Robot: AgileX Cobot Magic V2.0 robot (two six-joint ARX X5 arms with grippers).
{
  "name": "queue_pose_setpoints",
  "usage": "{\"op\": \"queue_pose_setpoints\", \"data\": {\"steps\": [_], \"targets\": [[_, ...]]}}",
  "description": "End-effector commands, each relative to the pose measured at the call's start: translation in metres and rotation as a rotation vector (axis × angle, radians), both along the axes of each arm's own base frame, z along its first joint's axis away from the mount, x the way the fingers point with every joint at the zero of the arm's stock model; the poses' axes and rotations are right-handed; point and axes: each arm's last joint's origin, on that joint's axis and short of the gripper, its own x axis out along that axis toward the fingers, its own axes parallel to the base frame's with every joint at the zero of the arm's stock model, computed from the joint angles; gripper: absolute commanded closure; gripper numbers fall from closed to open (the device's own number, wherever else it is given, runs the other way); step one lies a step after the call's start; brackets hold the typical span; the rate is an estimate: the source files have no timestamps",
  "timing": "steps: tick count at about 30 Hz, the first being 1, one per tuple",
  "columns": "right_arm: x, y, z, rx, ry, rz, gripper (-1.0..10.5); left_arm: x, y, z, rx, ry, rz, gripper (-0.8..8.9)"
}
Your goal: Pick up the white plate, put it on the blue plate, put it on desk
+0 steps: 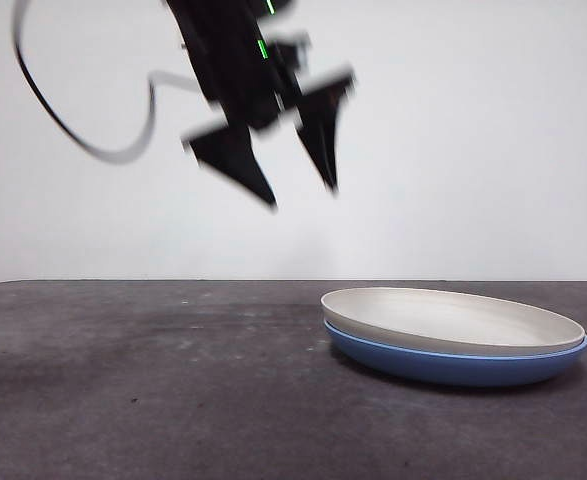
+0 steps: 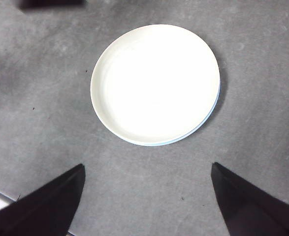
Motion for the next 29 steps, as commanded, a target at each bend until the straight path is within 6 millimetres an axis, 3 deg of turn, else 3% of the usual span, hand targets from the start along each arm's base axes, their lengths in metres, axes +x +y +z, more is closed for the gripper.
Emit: {"op": "queue_pose_setpoints", "data": {"steps": [1, 7, 13, 18, 23, 26, 29], "targets": [[0.003, 0.001, 0.006, 0.009, -0.019, -0.007, 5.4, -0.008, 0.013, 0.031, -0.024, -0.066, -0.001, 4.3], [0.008, 0.001, 0.004, 0.01, 0.005, -0.017, 5.3, -0.033, 0.059, 0.086, -0.085, -0.153, 0.042, 4.31], [0.015, 0.002, 0.002, 0.009, 0.013, -0.018, 5.4, -0.066, 0.099, 0.109, -0.108, -0.138, 0.003, 4.35], [0.022, 0.004, 0.0, 0.007, 0.031, -0.018, 5.4, -0.113, 0.133, 0.091, -0.173, -0.112, -0.043, 4.35], [0.031, 0.005, -0.004, 0.01, 0.057, -0.018, 5.3, -0.152, 0.143, 0.055, -0.283, -0.003, -0.243, 4.36], [0.035, 0.006, -0.006, 0.009, 0.078, -0.017, 5.4, -0.162, 0.144, 0.039, -0.309, 0.052, -0.303, 4.39], [0.037, 0.006, -0.008, 0.008, 0.091, -0.02, 5.4, -0.162, 0.143, 0.04, -0.309, 0.041, -0.319, 4.39]]}}
